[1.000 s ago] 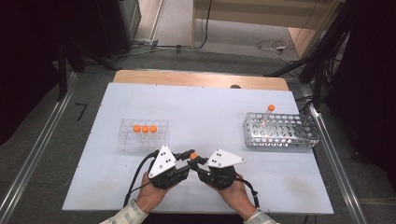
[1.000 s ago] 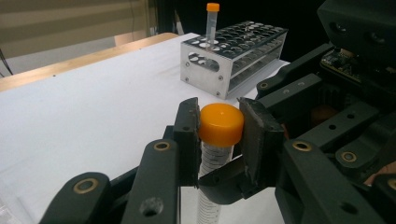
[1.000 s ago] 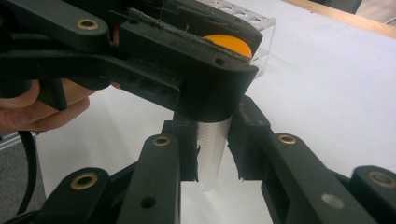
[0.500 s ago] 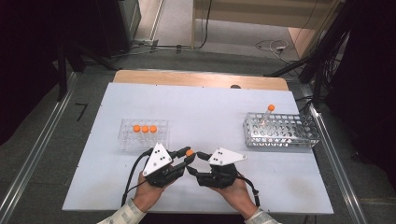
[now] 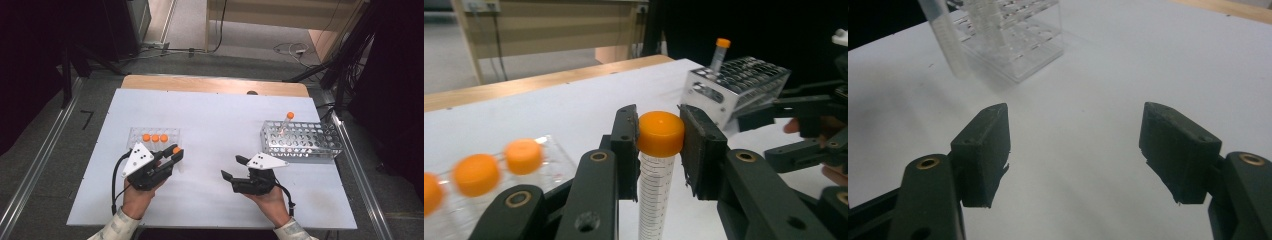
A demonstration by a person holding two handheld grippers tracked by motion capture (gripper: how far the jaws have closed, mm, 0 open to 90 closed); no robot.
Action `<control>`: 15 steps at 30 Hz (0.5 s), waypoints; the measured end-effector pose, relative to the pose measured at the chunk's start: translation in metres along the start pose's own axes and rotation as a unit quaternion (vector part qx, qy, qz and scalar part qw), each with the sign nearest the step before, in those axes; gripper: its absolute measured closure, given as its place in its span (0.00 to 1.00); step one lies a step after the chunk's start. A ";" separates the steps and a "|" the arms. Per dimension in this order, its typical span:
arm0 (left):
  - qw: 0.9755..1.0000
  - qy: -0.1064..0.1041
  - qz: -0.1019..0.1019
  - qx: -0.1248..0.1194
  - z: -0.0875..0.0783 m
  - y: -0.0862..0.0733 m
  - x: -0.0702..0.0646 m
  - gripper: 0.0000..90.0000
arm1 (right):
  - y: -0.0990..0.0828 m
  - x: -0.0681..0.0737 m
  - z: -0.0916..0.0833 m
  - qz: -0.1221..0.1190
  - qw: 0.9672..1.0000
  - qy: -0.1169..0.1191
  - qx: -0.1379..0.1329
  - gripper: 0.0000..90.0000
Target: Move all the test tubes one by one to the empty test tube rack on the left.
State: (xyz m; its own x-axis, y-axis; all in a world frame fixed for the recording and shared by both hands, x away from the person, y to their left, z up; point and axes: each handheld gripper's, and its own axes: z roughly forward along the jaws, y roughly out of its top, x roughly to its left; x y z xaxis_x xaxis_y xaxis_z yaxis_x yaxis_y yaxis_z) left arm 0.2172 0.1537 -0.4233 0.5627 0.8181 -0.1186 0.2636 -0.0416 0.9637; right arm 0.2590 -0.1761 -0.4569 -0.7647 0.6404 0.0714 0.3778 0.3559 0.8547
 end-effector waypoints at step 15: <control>0.994 0.108 -0.021 -0.013 -0.039 0.021 0.052 0.78 | -0.002 -0.016 -0.011 0.018 1.000 -0.025 -0.008 0.30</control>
State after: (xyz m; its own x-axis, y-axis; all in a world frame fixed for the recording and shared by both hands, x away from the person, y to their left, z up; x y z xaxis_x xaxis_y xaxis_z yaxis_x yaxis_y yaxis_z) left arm 0.2216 0.2172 -0.3996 0.3701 0.9227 -0.1078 0.2618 0.0078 0.9651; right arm 0.2646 -0.1940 -0.4542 -0.7244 0.6851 0.0766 0.3956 0.3221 0.8601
